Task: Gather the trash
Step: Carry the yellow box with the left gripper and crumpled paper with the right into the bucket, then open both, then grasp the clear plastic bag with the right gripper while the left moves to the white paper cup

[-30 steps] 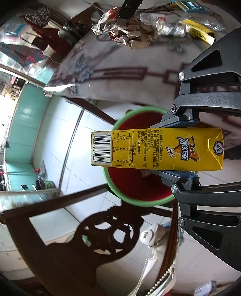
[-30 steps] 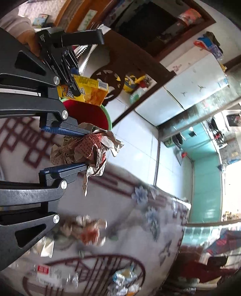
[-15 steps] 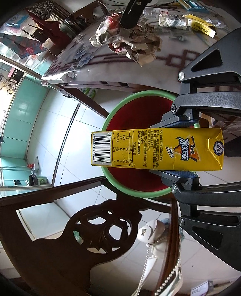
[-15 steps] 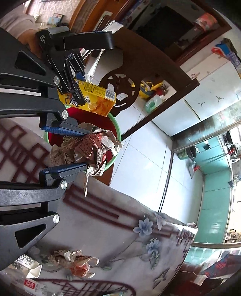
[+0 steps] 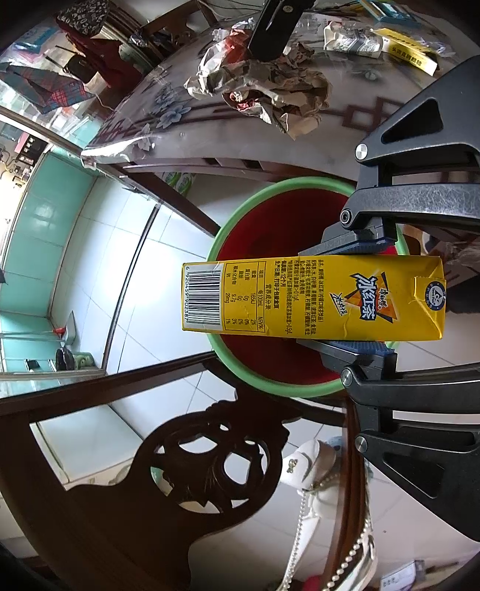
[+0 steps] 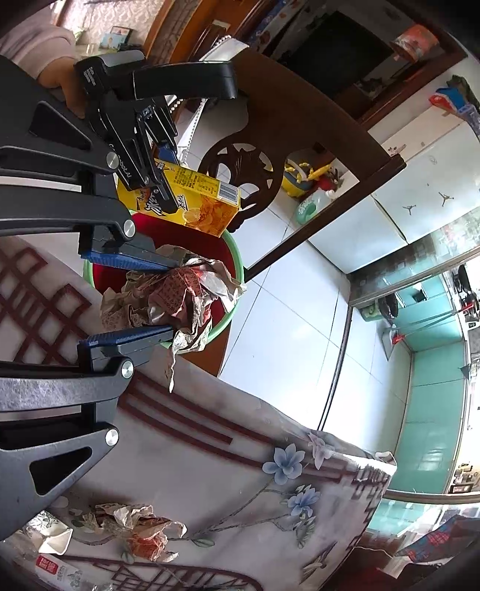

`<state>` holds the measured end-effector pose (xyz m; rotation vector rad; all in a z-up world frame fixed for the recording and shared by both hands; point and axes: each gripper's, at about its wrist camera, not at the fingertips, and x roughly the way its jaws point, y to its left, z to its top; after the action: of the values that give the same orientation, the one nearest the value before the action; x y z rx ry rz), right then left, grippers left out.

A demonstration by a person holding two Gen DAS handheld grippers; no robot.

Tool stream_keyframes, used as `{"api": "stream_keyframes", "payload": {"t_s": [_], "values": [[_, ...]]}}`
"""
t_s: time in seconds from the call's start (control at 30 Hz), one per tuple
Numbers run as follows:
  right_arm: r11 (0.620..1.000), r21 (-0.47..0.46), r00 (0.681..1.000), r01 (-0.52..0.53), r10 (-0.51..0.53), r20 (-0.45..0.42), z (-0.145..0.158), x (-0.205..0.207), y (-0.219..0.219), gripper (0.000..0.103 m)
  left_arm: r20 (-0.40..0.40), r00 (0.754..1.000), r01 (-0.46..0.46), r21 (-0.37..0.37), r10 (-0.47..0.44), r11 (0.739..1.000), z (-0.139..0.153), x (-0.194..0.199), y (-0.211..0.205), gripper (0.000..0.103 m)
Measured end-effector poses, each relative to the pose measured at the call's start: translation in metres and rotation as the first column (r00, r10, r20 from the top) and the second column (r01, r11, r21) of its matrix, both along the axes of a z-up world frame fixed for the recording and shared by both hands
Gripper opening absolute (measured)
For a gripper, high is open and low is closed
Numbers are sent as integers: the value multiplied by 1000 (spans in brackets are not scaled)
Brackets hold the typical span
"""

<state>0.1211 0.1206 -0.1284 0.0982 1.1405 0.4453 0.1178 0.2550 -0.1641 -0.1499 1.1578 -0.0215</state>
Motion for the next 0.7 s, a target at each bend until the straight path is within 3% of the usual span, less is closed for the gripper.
{"api": "stream_keyframes", "payload": {"t_s": [0.1, 0.17, 0.23, 0.27, 0.7], "values": [[1000, 7, 1000, 4, -4, -6, -2, 0, 0, 28, 6, 1000, -17, -6, 17, 1000, 1, 0, 4, 35], [1000, 14, 1000, 6, -6, -11, -2, -1, 0, 30, 16, 1000, -25, -3, 25, 1000, 3, -1, 6, 41], [1000, 19, 1000, 5, -5, -18, -3, -1, 0, 36, 30, 999, -34, 1, 34, 999, 5, -2, 8, 57], [1000, 20, 1000, 6, -5, -19, -3, 0, 0, 40, 38, 998, -41, 3, 41, 999, 7, -3, 9, 58], [998, 32, 998, 55, -55, 17, 14, -24, -29, 40, 64, 998, -18, 10, 17, 1000, 16, -13, -11, 59]]}}
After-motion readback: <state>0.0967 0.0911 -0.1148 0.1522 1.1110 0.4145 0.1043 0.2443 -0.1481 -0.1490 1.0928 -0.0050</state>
